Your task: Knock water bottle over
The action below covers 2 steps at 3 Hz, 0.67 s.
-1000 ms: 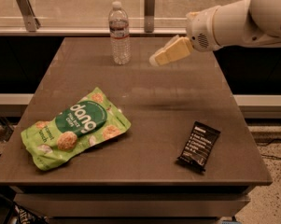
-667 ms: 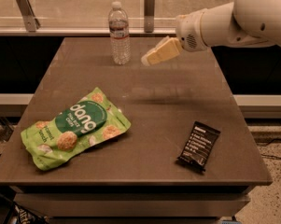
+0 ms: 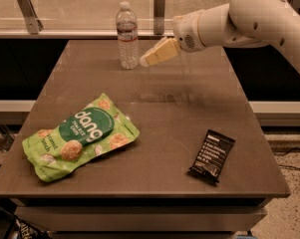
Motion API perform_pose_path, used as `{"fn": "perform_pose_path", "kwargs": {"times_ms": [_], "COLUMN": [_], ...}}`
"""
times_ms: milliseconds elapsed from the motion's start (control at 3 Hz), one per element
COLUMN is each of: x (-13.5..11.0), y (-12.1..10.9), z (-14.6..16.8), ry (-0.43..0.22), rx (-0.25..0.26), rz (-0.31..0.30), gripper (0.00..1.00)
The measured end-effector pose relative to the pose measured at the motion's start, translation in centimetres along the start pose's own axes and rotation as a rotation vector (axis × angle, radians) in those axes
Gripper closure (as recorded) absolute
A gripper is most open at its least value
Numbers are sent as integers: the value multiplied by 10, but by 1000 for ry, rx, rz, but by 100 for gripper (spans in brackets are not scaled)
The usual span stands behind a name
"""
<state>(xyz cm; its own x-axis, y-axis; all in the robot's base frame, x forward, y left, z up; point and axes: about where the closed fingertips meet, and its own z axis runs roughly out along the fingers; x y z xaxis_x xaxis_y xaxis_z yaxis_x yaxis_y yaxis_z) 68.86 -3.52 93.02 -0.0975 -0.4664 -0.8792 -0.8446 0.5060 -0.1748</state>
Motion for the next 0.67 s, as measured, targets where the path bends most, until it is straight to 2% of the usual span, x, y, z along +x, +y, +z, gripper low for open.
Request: {"fn": "perform_pose_path", "kwargs": {"times_ms": [667], "x": [-15], "y": [-6], "z": [34], "ry": [-29], "rx": [-46], "rz": [-14], "gripper": [0]}}
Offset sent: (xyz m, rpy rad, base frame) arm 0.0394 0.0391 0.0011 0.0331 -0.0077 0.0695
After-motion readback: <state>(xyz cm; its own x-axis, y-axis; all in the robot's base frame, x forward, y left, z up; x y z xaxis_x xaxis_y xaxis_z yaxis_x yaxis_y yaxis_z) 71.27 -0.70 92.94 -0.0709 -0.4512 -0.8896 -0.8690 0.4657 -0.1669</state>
